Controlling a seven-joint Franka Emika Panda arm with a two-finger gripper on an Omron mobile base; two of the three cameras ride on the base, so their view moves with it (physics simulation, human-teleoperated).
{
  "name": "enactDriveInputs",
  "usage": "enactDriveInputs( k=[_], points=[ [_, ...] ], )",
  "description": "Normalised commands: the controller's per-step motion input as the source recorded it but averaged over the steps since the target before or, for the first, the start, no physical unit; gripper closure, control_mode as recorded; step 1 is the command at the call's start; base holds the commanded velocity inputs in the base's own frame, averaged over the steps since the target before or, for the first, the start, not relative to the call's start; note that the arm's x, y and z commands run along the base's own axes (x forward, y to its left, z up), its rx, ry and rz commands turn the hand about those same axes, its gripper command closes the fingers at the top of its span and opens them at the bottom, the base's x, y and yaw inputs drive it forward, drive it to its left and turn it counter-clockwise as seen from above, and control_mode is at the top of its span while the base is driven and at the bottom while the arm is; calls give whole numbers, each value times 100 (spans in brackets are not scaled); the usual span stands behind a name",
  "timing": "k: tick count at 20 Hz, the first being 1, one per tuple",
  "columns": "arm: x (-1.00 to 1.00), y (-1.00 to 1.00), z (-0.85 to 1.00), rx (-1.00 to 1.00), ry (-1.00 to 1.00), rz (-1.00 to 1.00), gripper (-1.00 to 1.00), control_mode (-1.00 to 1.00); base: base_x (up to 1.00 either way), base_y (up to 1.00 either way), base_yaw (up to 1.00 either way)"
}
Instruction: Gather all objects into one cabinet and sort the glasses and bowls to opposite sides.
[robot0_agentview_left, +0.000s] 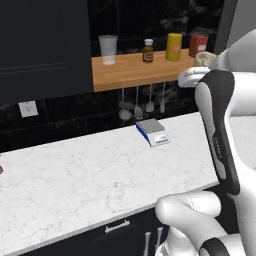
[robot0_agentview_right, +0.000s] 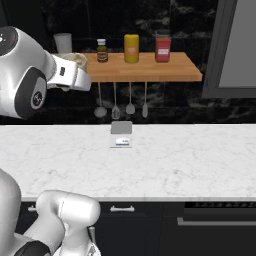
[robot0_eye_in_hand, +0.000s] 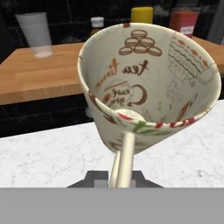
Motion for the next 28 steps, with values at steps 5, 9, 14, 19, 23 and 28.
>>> enactDriveInputs(
  k=[5,9,14,19,23,28],
  points=[
    [-56,3,0,0,3,8,100,-100,0,0,0],
    [-25,1,0,0,2,8,100,-100,0,0,0],
    [0,0,0,0,0,0,100,-100,0,0,0],
    [0,0,0,0,0,0,100,-100,0,0,0],
    [0,0,0,0,0,0,100,100,-8,0,0],
    [0,0,0,0,0,0,100,100,-92,-52,-23]
  ],
)
